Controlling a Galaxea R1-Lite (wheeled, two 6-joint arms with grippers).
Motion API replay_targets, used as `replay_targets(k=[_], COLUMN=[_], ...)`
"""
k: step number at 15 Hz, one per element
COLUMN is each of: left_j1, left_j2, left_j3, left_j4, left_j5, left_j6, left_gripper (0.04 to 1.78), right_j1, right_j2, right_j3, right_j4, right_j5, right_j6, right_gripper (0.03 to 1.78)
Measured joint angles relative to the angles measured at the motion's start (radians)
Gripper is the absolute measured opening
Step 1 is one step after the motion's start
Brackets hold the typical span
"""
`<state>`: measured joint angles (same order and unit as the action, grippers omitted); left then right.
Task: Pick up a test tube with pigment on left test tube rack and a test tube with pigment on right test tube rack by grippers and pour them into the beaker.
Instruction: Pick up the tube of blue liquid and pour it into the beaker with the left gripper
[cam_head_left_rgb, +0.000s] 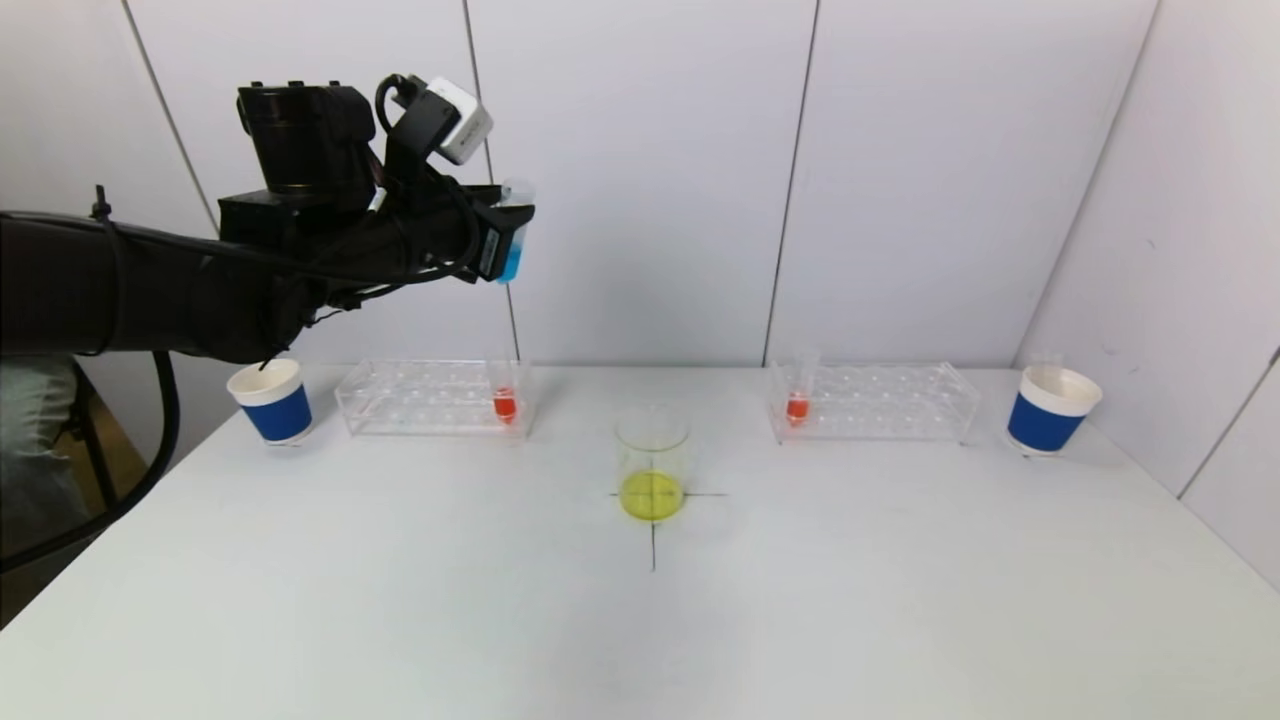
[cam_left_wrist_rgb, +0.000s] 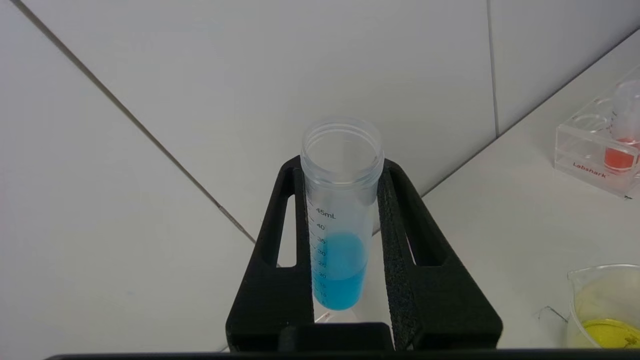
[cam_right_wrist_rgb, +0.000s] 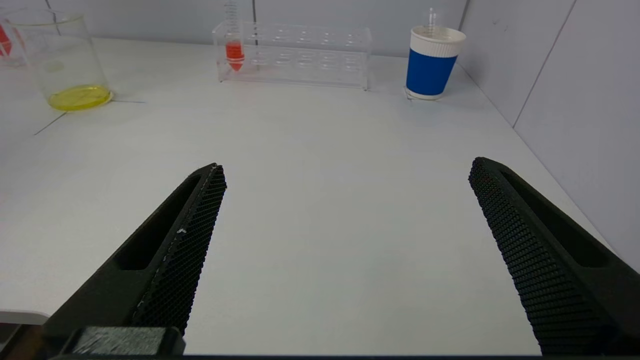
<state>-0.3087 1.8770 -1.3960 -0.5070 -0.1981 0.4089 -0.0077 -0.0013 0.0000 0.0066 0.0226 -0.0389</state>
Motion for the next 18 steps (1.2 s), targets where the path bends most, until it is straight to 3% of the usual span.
replay_targets(k=[2, 18], left_j1=[-0.011, -0.017], left_j2=[0.006, 0.128], left_j3=[0.004, 0.06], left_j4=[0.0, -0.012], left_j5=[-0.017, -0.434], left_j6=[0.039, 0.356], left_gripper=[0.42, 0.42], right_j1=[0.0, 0.0], right_j2=[0.0, 0.0], right_j3=[0.0, 0.0], right_j4=[0.0, 0.0], right_j5=[0.0, 0.0], right_j6=[0.0, 0.0], right_gripper=[1.77, 1.77])
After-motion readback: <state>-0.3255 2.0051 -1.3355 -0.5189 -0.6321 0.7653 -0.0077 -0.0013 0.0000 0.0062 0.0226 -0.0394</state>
